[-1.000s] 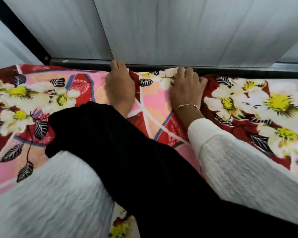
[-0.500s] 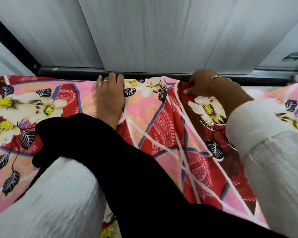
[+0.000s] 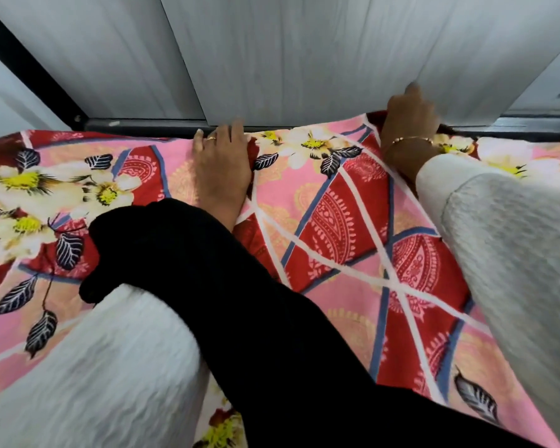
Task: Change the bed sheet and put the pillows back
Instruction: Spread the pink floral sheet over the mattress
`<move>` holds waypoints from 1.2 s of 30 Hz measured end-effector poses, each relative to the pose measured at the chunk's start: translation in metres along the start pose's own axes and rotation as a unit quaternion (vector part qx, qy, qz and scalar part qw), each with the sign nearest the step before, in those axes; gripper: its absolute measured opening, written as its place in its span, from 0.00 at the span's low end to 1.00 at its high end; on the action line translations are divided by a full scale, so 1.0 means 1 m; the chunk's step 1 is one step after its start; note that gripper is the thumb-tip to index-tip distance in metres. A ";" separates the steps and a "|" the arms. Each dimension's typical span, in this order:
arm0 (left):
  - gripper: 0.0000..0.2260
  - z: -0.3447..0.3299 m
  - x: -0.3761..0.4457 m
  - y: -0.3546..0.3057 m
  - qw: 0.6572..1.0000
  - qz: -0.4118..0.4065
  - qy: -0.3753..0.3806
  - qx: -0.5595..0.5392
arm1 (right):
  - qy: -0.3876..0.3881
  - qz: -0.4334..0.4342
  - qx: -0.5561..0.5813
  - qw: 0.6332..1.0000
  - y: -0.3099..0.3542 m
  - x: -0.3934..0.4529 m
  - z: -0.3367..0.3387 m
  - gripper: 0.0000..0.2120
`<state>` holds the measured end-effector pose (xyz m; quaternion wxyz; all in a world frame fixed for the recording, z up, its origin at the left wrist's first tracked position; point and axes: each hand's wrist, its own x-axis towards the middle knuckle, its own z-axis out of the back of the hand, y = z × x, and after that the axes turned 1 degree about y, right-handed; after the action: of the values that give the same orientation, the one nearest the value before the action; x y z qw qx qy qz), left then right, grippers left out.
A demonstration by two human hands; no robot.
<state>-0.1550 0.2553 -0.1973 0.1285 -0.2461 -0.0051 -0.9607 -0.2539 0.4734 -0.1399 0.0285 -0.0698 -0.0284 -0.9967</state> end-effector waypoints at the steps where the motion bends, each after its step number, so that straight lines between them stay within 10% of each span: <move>1: 0.19 -0.002 0.000 0.001 1.000 0.004 -0.014 0.000 | -0.010 0.007 0.001 1.000 0.002 0.005 -0.001 0.14; 12: 0.12 -0.009 0.001 0.001 0.999 -0.011 -0.045 0.024 | 0.069 -0.026 0.033 0.997 0.035 0.000 -0.004 0.16; 16: 0.13 -0.001 0.006 0.005 0.999 0.017 0.022 -0.017 | 0.110 0.085 0.127 0.982 0.121 -0.070 -0.004 0.17; 22: 0.11 0.032 0.023 0.033 0.912 0.160 0.075 -0.371 | -0.035 0.111 0.118 0.986 0.153 -0.114 -0.040 0.29; 25: 0.12 0.059 0.033 0.080 0.952 0.227 0.030 -0.202 | -0.047 0.115 0.103 0.987 0.156 -0.113 -0.044 0.29; 29: 0.16 0.079 0.033 0.145 0.946 0.280 0.150 0.059 | -0.037 0.117 0.086 0.989 0.155 -0.116 -0.043 0.29; 32: 0.20 0.084 0.042 0.171 0.912 0.313 0.263 0.041 | -0.053 0.110 0.076 0.990 0.157 -0.116 -0.047 0.29; 36: 0.15 0.078 0.055 0.170 0.911 0.339 0.236 -0.026 | -0.072 0.107 0.066 0.989 0.158 -0.117 -0.049 0.26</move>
<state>-0.1225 0.0827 -0.1115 0.4371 -0.0030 0.1339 -0.8894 -0.1350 0.3193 -0.1964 0.1370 -0.1423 -0.0885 -0.9763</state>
